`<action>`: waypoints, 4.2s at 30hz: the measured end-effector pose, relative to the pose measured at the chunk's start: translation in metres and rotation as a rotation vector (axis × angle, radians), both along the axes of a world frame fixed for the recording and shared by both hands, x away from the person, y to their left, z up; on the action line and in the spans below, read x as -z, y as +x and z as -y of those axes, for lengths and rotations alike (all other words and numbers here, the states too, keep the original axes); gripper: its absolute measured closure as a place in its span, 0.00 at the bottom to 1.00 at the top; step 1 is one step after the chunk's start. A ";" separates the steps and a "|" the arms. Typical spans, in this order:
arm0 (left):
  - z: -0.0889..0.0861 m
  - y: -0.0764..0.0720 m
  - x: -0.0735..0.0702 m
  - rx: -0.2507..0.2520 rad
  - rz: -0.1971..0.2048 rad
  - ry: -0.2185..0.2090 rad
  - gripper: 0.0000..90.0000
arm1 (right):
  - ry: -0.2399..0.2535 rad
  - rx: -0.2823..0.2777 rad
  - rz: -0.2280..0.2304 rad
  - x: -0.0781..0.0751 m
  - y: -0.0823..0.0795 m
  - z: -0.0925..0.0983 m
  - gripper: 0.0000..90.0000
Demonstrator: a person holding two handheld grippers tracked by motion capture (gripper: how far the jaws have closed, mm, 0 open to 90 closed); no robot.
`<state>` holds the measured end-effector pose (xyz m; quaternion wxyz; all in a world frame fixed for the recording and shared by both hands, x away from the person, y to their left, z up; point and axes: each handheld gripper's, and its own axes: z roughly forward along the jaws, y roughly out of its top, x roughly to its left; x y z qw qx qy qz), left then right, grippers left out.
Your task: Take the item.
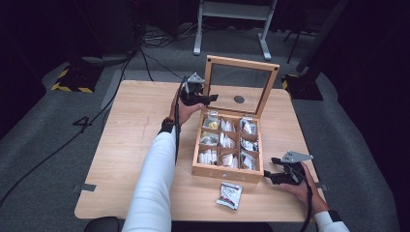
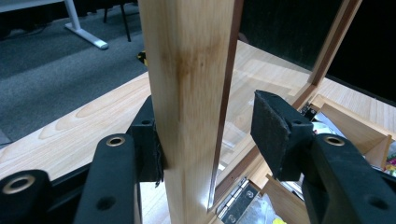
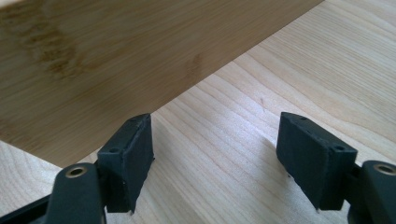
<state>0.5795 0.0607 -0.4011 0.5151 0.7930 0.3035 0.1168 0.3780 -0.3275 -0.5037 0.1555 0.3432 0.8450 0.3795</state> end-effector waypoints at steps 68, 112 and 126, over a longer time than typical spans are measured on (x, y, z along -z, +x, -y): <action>-0.023 -0.080 -0.018 0.113 0.158 0.034 0.58 | -0.002 0.032 0.033 -0.017 0.007 0.007 0.33; -0.023 -0.121 0.001 0.109 0.220 0.118 0.47 | 0.168 0.040 0.238 -0.100 0.023 -0.023 0.39; -0.025 -0.134 0.007 0.101 0.254 0.117 0.43 | 0.179 0.012 0.278 -0.109 0.015 -0.027 0.49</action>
